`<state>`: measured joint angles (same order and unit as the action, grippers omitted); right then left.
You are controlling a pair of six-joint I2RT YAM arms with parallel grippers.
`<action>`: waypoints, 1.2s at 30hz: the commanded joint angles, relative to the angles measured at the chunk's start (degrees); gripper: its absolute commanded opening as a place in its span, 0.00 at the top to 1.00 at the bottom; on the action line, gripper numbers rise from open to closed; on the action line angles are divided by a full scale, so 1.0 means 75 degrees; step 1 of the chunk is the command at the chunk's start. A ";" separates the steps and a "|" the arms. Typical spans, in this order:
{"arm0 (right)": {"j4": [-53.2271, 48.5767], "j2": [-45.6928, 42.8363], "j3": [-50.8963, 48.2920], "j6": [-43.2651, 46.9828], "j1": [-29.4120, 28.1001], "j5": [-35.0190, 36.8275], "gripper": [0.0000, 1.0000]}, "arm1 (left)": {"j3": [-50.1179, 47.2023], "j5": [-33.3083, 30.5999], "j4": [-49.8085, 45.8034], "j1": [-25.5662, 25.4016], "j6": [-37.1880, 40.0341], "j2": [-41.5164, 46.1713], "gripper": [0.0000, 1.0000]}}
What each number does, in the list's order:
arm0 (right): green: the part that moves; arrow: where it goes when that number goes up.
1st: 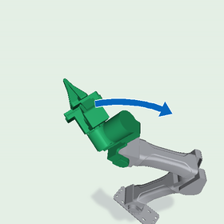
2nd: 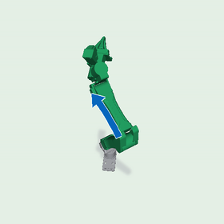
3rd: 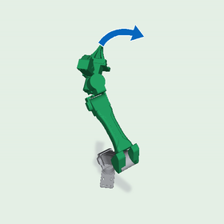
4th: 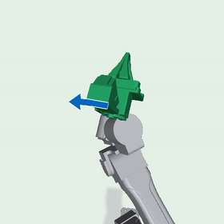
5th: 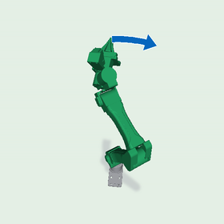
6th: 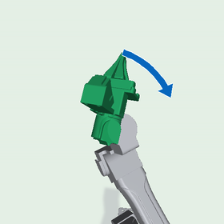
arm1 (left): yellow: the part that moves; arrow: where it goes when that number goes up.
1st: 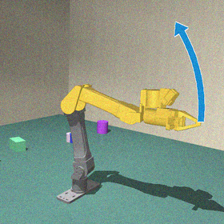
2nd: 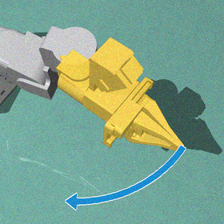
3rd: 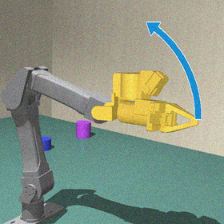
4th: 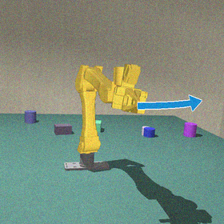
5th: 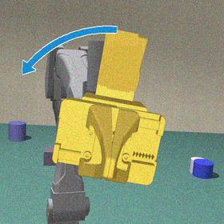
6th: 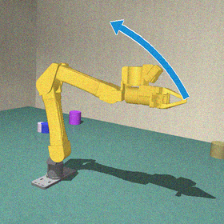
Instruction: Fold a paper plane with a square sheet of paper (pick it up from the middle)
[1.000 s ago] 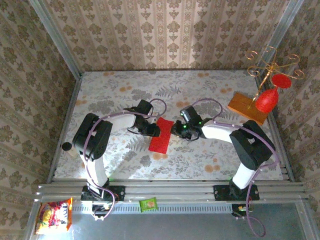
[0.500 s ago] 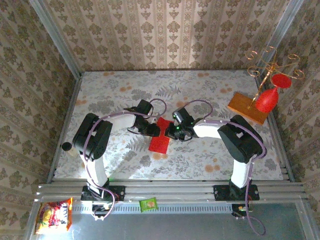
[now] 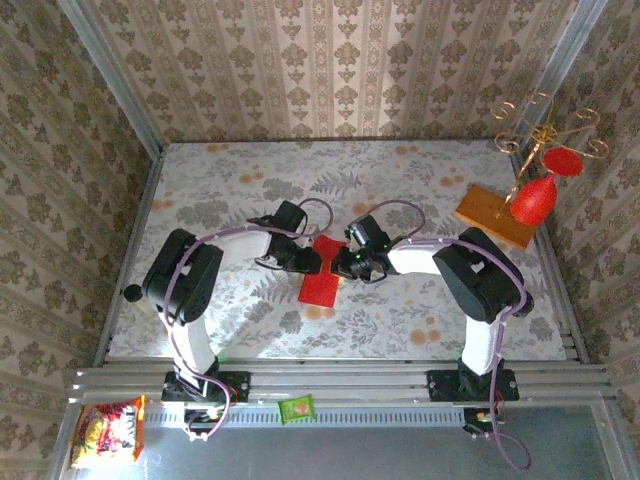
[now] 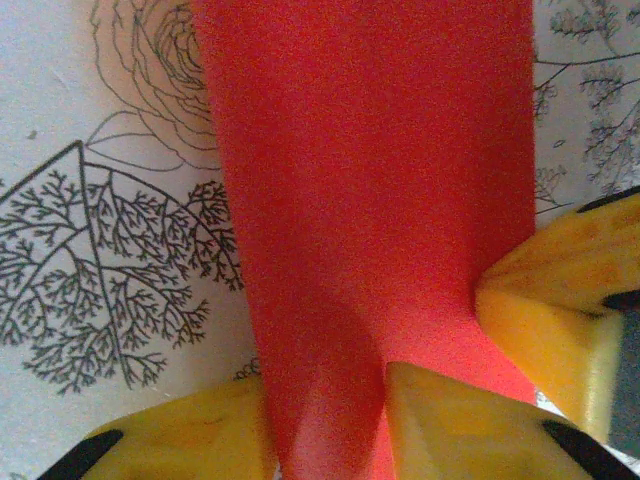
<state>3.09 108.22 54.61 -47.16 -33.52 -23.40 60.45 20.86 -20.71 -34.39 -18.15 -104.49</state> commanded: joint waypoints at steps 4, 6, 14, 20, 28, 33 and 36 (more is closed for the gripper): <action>-0.1812 0.0942 0.0072 0.1571 0.0121 0.0133 0.93 | -0.0428 -0.1062 -0.0061 0.0129 -0.1072 0.0946 0.64; -0.1970 0.1005 0.0287 0.1776 0.0121 0.0050 0.93 | -0.0566 -0.1041 0.0050 0.0211 -0.1360 0.1436 0.64; -0.2377 0.1199 0.0582 0.1934 0.0121 0.0212 0.94 | -0.0948 -0.0215 0.1057 0.0120 -0.2461 0.2195 0.72; -0.2555 0.1271 0.0616 0.1952 0.0126 0.0412 0.96 | -0.0933 0.0022 0.1246 -0.0182 -0.2897 0.1625 0.85; -0.2677 0.1327 0.0605 0.1902 0.0110 0.0527 0.96 | -0.0947 0.0640 0.1566 -0.0268 -0.3012 0.1061 0.93; -0.2798 0.1363 0.0639 0.1904 0.0110 0.0602 0.96 | -0.0828 0.0648 0.1421 -0.0196 -0.2969 0.0700 0.96; -0.2951 0.1400 0.0675 0.1945 0.0110 0.0702 0.96 | -0.0730 0.0768 0.1408 -0.0207 -0.2930 0.0534 0.96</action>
<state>-7.18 112.38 62.59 -34.17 -32.45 -27.70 53.65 24.75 -9.80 -35.97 -39.88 -99.29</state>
